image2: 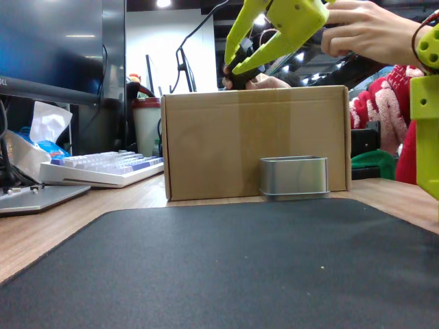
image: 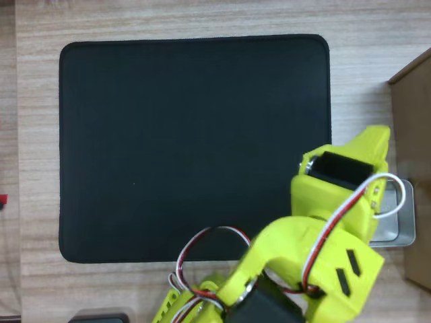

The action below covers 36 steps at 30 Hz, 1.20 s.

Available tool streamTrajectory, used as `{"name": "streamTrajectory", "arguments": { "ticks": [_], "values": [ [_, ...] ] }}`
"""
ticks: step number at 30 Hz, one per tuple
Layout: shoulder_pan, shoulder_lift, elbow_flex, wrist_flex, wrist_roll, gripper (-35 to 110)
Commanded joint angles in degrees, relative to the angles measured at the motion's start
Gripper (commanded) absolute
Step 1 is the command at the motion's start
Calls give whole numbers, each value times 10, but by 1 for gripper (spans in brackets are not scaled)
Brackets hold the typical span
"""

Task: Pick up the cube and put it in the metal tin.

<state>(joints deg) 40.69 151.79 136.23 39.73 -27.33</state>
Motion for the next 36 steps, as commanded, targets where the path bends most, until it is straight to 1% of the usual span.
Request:
{"name": "streamTrajectory", "arguments": {
  "ticks": [1,8,12,14,16,18,21,33,36],
  "values": [
    [-13,20,-19,11,12,0],
    [-106,76,-10,16,74,0],
    [-183,127,23,16,119,0],
    [-219,153,47,14,126,0],
    [-250,178,79,-6,127,0],
    [-273,208,134,-47,127,0],
    [-304,232,179,-68,127,0],
    [-387,338,365,-68,132,0],
    [-388,351,385,-61,133,0]
  ]
}}
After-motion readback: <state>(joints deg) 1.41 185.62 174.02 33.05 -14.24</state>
